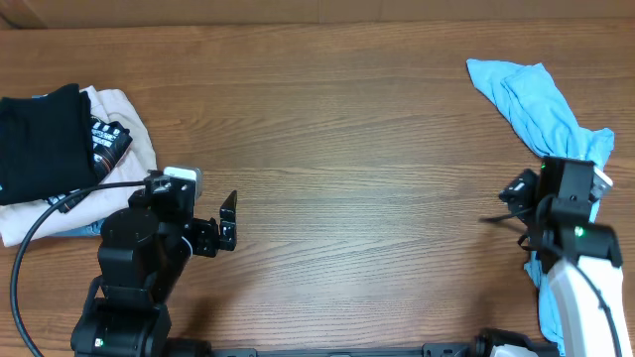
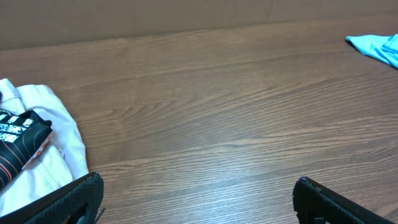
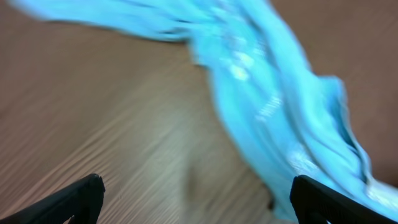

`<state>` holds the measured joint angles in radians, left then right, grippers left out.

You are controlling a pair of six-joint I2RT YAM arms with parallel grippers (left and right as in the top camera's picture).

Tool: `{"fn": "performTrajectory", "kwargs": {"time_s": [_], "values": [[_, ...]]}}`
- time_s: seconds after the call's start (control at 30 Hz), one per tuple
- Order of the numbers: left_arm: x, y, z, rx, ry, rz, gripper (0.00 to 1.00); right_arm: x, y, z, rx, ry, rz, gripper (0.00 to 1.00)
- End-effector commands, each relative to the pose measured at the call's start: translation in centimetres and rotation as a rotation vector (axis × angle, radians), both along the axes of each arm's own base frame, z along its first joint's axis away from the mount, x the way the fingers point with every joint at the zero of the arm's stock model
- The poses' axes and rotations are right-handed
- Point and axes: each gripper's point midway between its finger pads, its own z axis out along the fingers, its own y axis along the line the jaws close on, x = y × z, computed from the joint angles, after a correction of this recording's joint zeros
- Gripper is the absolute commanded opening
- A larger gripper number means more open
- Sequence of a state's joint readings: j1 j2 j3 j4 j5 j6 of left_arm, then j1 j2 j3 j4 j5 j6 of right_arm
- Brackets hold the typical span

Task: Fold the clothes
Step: 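Grasp the light-blue T-shirt with the right gripper and drag it toward center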

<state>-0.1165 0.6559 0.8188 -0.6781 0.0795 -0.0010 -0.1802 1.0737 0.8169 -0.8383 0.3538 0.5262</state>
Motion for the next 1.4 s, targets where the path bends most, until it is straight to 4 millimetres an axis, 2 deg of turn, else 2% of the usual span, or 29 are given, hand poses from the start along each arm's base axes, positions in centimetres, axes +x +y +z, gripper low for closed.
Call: {"fn": "performTrajectory", "kwargs": {"time_s": [0.0, 0.07, 0.33, 0.43, 0.57, 0.7, 0.77, 0.8, 0.83, 0.93, 1.03, 1.17, 1.3, 1.37], "values": [[-0.1, -0.4, 1.2, -0.021, -0.024, -0.019, 1.0, -1.6, -2.5, -3.9, 0.086, 0.097, -0.219, 1.0], [-0.1, -0.4, 1.2, -0.021, -0.025, -0.019, 1.0, -1.9, -2.5, -6.0, 0.147, 0.16, -0.237, 1.0], [-0.1, -0.4, 1.2, -0.021, -0.025, -0.019, 1.0, -2.4, -2.6, -11.7, 0.194, 0.351, -0.259, 1.0], [-0.1, -0.4, 1.2, -0.021, -0.025, -0.019, 1.0, -2.6, -2.7, -12.7, 0.195, 0.382, -0.262, 1.0], [-0.1, -0.4, 1.2, -0.021, -0.025, -0.019, 1.0, -2.9, -3.1, -13.1, 0.17, 0.402, -0.27, 1.0], [-0.1, -0.4, 1.1, -0.02, -0.02, -0.019, 1.0, -4.3, -3.4, -14.0, 0.131, 0.429, -0.283, 0.97], [-0.1, -0.4, 1.1, -0.02, -0.02, -0.019, 1.0, -4.8, -3.3, -14.7, 0.132, 0.43, -0.286, 0.9], [-0.1, -0.4, 1.1, -0.02, -0.021, -0.019, 1.0, -5.0, -3.2, -15.0, 0.132, 0.429, -0.287, 0.79], [-0.1, -0.4, 1.1, -0.02, -0.022, -0.019, 1.0, -5.2, -3.2, -15.2, 0.132, 0.429, -0.287, 0.73], [-0.1, -0.4, 1.1, -0.021, -0.023, -0.019, 1.0, -5.6, -3.1, -15.7, 0.128, 0.432, -0.288, 0.61], [-0.1, -0.4, 1.2, -0.021, -0.025, -0.019, 1.0, -5.7, -3.2, -15.6, 0.122, 0.435, -0.29, 0.33], [-0.1, -0.4, 1.2, -0.021, -0.025, -0.019, 1.0, -5.7, -3.2, -15.6, 0.122, 0.436, -0.289, 0.06], [-0.1, -0.4, 1.2, -0.021, -0.025, -0.019, 1.0, -5.4, -3.2, -15.4, 0.122, 0.431, -0.283, 0.04], [-0.1, -0.4, 1.2, -0.021, -0.025, -0.019, 1.0, -4.1, -2.5, -15.1, 0.154, 0.418, -0.214, 0.04]]}}
